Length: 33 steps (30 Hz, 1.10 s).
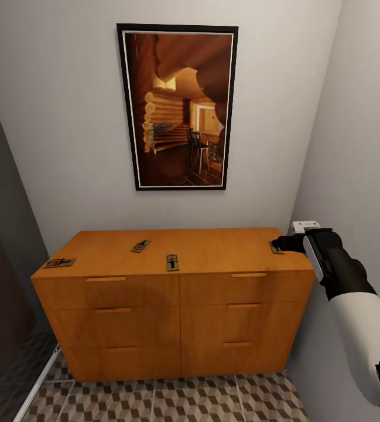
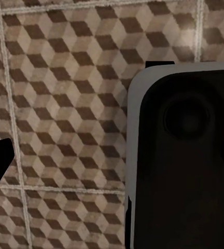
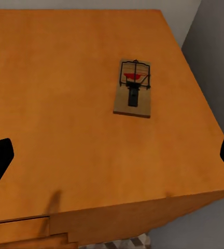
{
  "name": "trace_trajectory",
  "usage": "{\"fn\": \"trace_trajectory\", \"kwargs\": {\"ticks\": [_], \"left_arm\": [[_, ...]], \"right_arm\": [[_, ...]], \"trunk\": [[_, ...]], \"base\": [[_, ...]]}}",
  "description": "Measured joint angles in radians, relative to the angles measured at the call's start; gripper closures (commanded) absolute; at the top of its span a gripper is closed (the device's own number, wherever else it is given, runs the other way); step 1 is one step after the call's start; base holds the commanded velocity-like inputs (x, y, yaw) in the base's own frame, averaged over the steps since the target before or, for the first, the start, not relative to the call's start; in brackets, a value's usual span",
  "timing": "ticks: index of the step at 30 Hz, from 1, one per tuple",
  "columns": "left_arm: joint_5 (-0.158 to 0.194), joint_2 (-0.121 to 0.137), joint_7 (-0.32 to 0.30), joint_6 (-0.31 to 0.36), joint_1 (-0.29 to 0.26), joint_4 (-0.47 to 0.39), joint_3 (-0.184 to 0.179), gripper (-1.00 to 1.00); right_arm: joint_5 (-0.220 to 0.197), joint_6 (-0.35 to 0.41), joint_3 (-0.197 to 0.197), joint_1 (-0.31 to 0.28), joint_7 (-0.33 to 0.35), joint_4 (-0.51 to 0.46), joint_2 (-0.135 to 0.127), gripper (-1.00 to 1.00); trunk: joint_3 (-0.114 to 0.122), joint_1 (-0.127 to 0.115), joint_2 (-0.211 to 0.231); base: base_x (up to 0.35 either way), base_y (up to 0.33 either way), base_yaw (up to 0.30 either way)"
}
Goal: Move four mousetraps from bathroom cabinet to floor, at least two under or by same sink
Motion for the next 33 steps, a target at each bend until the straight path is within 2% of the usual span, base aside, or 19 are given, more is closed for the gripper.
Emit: {"fn": "trace_trajectory", "kwargs": {"ticks": [16,33], "left_arm": [[0.000,-0.001,0.000,0.000,0.000,0.000,0.000,-1.00],[0.002,-0.003,0.000,0.000,0.000,0.000,0.001,-1.00]], "right_arm": [[0.000,0.000,-0.007,0.000,0.003,0.000,-0.002,-1.00],[0.002,0.001,-0.009,0.000,-0.001,0.001,-0.013,-1.00]], "trunk": [[0.000,0.000,0.000],[0.000,0.000,0.000]], "base": [[0.010,-0.010,0.000],[0.133,-0.117,0.000]]}}
